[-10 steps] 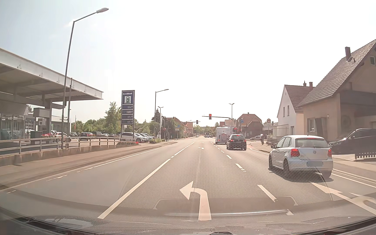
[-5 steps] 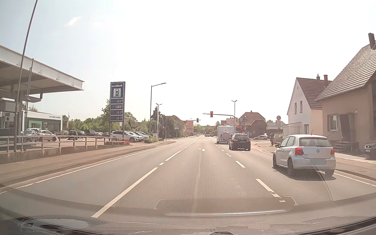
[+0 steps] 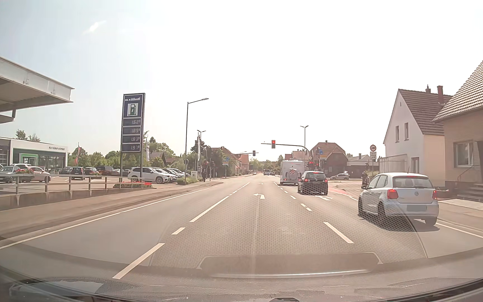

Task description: Follow the waypoints while adhering to traffic rules and regulations

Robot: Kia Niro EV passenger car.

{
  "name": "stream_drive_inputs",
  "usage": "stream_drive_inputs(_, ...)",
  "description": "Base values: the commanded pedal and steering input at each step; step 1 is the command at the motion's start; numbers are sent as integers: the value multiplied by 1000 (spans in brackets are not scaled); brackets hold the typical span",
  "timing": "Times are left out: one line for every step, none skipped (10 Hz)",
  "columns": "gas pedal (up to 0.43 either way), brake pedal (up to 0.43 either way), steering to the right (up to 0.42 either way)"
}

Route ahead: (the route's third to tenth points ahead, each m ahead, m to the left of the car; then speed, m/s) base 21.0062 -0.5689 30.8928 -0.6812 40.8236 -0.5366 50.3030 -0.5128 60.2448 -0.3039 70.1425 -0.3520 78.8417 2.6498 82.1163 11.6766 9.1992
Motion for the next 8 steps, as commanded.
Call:
stream_drive_inputs(0, 0, 1)
stream_drive_inputs(0, 0, 1)
stream_drive_inputs(0, 0, 1)
stream_drive_inputs(0, 0, 2)
stream_drive_inputs(0, 0, 3)
stream_drive_inputs(0, 0, 3)
stream_drive_inputs(0, 0, 3)
stream_drive_inputs(0, 0, 3)
